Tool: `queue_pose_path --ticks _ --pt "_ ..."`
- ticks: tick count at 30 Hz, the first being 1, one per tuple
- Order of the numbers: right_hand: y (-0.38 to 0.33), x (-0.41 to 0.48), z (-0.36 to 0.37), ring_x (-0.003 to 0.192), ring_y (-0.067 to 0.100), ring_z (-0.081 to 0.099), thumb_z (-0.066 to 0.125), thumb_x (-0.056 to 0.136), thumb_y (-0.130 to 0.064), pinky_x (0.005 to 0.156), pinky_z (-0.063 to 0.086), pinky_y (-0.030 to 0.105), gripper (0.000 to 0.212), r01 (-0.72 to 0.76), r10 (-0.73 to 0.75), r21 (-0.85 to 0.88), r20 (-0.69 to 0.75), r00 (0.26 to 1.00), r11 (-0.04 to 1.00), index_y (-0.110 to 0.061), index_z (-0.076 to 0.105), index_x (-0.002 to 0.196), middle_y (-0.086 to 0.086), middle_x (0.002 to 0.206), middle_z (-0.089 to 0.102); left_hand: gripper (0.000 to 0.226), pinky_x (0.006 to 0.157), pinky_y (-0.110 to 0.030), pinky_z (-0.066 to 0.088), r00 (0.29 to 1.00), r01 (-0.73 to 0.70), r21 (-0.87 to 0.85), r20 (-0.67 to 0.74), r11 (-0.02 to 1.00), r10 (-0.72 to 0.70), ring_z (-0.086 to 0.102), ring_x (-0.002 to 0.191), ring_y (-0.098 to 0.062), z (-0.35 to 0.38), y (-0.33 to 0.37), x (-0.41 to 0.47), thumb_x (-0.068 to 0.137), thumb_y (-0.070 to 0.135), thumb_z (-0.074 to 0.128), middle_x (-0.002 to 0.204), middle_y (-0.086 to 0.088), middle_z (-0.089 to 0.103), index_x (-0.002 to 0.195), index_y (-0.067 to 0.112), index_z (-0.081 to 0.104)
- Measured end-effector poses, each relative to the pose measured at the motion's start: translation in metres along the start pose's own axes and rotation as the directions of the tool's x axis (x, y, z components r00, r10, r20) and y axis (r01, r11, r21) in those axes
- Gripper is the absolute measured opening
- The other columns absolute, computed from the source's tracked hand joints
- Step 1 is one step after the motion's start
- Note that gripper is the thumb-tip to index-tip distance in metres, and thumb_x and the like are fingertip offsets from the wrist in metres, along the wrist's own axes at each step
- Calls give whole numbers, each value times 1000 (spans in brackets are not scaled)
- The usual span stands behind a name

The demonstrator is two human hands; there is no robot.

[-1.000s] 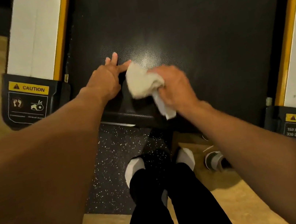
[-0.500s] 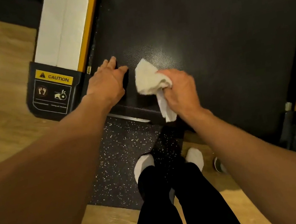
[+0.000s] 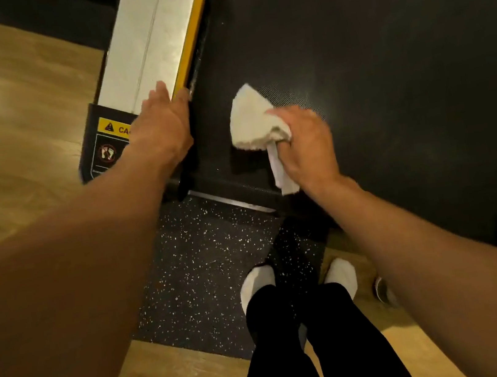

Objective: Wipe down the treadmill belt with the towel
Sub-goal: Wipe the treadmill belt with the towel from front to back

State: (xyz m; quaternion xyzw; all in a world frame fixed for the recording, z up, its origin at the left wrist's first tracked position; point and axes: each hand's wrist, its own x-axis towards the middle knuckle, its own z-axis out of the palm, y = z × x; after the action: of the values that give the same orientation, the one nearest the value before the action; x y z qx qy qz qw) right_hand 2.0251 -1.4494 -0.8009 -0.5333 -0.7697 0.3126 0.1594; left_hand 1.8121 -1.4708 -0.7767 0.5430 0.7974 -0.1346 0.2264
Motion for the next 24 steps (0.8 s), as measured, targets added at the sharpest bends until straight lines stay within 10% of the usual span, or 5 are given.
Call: queue_pose_path --ticks 5,9,17,24 --pt "-25 6 25 97 29 53 58 77 4 81 46 40 44 176 -110 -275 240 965 945 -18 66 114 5 108 67 82 108 -52 38 999 -2 -36 47 999 4 32 139 -40 -1 -10 6 84 3 67 159 -15 12 150 17 21" --pt "-34 -29 27 101 25 54 65 74 -2 85 47 40 45 214 -145 -88 491 859 973 -20 67 115 3 110 68 82 107 -47 40 996 4 -9 93 1000 -3 34 137 -37 -13 -10 9 85 2 66 158 -14 15 151 15 20" --pt "-45 61 30 97 25 61 52 84 -7 76 38 27 27 -68 87 -150 125 988 986 -19 67 104 5 103 67 80 107 -45 36 997 -46 -10 67 999 47 33 138 -37 -6 -19 16 86 -3 63 160 -14 12 151 15 22" --pt "-57 -39 45 100 20 61 61 73 5 90 46 29 48 115 -141 82 602 786 990 -18 68 115 3 108 70 94 111 -48 33 989 -29 -25 147 999 32 20 144 -37 -7 -17 19 83 -2 68 161 -14 0 155 15 10"
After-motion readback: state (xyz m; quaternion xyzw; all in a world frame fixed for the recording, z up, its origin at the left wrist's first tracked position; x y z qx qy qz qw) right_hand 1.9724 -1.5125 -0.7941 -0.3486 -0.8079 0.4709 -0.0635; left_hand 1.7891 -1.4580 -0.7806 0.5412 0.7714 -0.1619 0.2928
